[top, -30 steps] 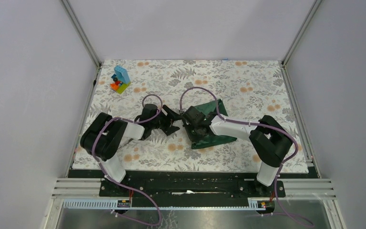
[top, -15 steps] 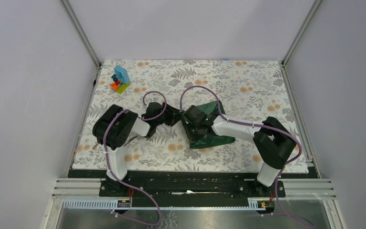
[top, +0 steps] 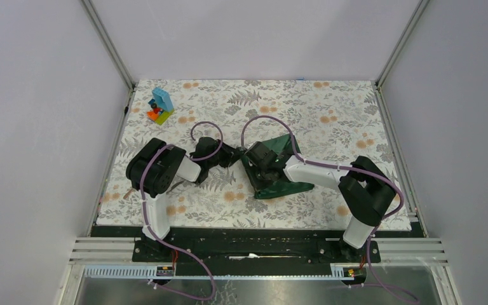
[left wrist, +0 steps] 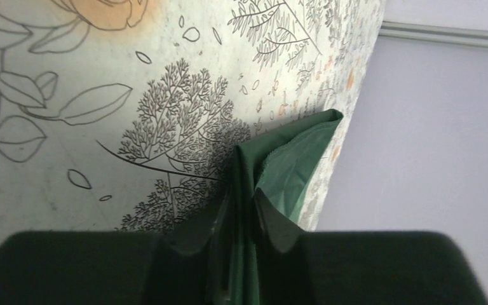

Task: Fold the napkin into a case and place the utensils inside
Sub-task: Pick up the upper triangle-folded napkin from the center of the board.

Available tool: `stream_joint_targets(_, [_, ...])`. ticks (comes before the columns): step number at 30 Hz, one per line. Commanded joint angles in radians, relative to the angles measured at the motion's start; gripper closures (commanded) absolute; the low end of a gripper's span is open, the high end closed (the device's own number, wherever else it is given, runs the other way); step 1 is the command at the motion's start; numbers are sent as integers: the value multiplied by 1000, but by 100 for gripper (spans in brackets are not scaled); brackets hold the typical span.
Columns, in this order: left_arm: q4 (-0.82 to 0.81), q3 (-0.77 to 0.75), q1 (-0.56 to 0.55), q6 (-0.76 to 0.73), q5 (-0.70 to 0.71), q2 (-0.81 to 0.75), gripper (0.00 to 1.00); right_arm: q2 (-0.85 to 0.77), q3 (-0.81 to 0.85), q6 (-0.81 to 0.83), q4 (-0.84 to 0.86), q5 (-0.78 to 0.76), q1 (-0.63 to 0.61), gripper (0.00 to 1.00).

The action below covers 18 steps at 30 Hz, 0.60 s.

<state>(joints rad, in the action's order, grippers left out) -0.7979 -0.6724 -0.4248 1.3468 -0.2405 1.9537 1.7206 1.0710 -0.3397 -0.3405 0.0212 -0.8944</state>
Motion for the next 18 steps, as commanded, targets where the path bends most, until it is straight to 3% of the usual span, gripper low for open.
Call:
stream_joint_targets(1, [77,16,6,-96,65,-30,84,-40,-9,10,24,22,-5,100])
stream_joint_targets(4, [159,32,9,-154,109,-154,100,-46,-14,14,50,86,-5,100])
stream_joint_targets(8, [366,40,29,-231,161,-369,100,-68,7,-19,112,233,-28,100])
stream_joint_targets(13, [799,-16,63,-335,310,-745,100,-53,136,-150,229,433,-108,100])
stream_joint_targets(15, [949,-80,66,-388,404,-892,100,-52,178,-235,350,561,-139,100])
stream_joint_targets(18, [1069,-209,68,-463,511,-1038,100,-76,137,-454,712,729,-151,100])
